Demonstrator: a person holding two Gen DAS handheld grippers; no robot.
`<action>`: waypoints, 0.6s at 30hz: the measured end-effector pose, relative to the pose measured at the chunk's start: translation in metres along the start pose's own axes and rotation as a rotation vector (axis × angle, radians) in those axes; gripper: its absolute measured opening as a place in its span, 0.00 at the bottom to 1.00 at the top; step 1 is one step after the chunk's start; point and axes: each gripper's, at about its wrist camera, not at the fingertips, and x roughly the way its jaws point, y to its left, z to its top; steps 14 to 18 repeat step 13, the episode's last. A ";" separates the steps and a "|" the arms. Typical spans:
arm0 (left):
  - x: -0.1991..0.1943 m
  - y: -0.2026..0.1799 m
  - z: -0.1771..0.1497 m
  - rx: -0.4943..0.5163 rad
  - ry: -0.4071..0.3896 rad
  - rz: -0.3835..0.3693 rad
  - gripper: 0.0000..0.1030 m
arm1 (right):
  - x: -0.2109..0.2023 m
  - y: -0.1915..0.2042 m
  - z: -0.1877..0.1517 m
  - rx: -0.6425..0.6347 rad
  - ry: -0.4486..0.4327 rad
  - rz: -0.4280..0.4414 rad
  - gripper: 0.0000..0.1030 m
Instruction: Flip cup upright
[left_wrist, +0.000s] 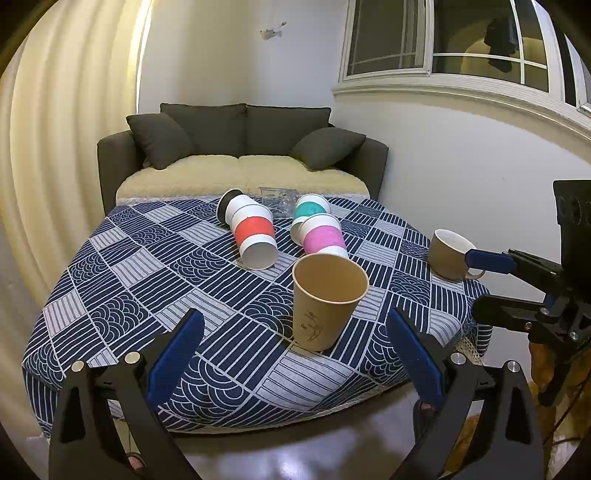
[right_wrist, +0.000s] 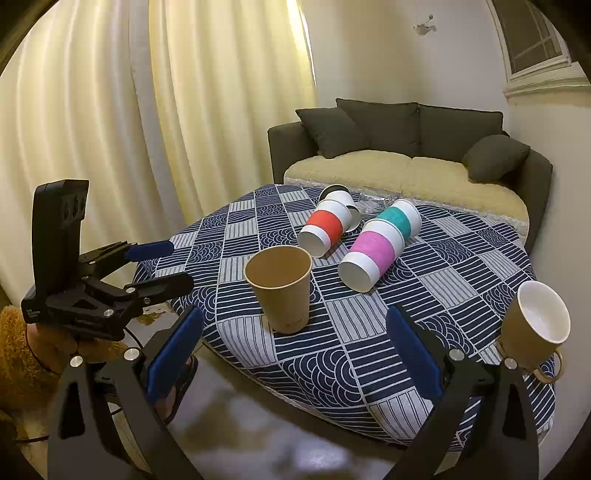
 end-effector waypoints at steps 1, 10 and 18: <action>0.000 0.000 0.000 0.000 0.001 0.000 0.93 | -0.001 0.000 0.000 0.000 0.000 -0.001 0.95; 0.001 0.000 -0.001 -0.001 0.010 -0.002 0.93 | 0.000 0.000 0.000 -0.006 0.004 -0.001 0.95; 0.001 0.001 -0.001 -0.002 0.008 -0.001 0.93 | 0.000 0.000 0.000 -0.009 0.007 0.000 0.95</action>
